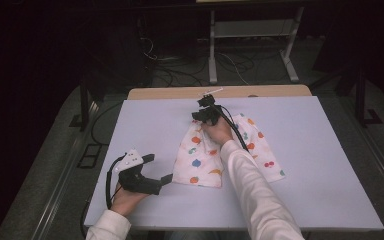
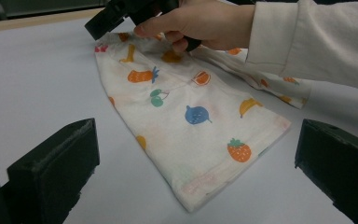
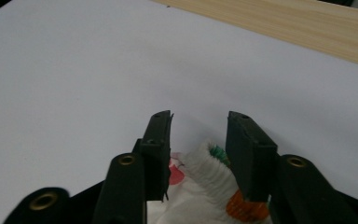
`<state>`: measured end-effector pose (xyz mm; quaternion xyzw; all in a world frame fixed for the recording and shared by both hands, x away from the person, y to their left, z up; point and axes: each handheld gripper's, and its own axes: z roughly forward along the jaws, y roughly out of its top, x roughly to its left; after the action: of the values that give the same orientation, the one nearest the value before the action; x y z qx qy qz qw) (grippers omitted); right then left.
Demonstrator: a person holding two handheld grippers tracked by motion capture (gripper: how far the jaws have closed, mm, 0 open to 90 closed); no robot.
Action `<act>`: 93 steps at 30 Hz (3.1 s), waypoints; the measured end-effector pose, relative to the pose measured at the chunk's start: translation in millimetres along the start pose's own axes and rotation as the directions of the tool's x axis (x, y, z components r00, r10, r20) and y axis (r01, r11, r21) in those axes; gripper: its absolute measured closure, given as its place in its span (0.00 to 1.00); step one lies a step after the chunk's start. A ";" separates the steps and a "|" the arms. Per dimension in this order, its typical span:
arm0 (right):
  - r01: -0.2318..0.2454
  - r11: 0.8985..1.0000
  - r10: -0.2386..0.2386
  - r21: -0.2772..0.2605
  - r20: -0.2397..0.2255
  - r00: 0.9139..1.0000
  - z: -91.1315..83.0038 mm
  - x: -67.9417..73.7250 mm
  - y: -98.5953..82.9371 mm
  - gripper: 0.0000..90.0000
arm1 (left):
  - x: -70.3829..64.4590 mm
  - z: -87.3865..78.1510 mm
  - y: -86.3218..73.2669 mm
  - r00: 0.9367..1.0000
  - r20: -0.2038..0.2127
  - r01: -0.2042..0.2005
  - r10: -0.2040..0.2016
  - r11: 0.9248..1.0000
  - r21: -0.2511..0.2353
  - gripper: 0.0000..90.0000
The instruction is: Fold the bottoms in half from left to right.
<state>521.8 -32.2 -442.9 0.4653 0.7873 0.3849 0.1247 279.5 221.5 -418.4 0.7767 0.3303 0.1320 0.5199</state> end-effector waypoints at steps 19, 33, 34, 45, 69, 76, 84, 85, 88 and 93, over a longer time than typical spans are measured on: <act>0.039 0.999 -0.041 0.036 0.046 0.998 0.8 4.6 0.3 0.98 | 0.8 -0.5 -0.2 1.000 -0.001 0.005 -0.005 1.000 -0.001 0.00; 0.030 1.000 -0.030 0.006 0.020 0.999 -15.8 4.1 3.1 0.99 | 2.0 0.2 -1.7 1.000 -0.003 0.014 -0.014 1.000 0.015 0.00; 0.028 1.000 -0.028 0.005 0.015 0.999 -16.4 3.5 2.6 0.99 | 2.4 0.2 -1.8 1.000 -0.007 0.020 -0.020 1.000 0.021 0.00; 0.018 1.000 -0.018 -0.015 -0.008 1.000 -24.3 2.6 -5.2 0.99 | 0.2 1.9 4.7 0.997 -0.025 0.069 -0.067 0.992 0.110 0.00; 0.018 0.999 -0.018 -0.033 -0.003 1.000 -29.9 4.2 -4.1 0.99 | 14.7 33.3 5.3 0.968 0.011 0.234 -0.252 0.911 0.340 0.00; 0.020 0.999 -0.020 -0.036 0.001 1.000 -29.9 4.8 -4.2 0.99 | 11.7 38.1 4.8 0.968 0.007 0.230 -0.251 0.898 0.374 0.03; 0.016 0.999 -0.016 -0.039 -0.001 1.000 -29.4 4.5 -5.1 0.99 | 12.4 39.5 1.4 0.958 0.003 0.264 -0.288 0.882 0.391 0.28; 0.014 0.999 -0.014 -0.039 0.000 1.000 -29.5 4.7 -5.3 0.99 | 12.8 39.8 0.9 0.954 0.005 0.272 -0.299 0.876 0.398 0.30; 0.014 0.999 -0.014 -0.039 -0.001 1.000 -29.3 4.6 -6.2 0.99 | 12.7 40.4 0.5 0.951 0.010 0.279 -0.309 0.873 0.401 0.38; 0.022 0.999 -0.022 -0.036 -0.002 1.000 -28.6 4.7 -7.5 0.99 | 16.0 39.7 -2.4 0.940 0.005 0.311 -0.340 0.865 0.393 0.46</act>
<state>498.6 -44.4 -428.3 0.4538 0.7854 0.3981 0.1365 312.4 203.8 -439.7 0.8010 0.4567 -0.0542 0.3832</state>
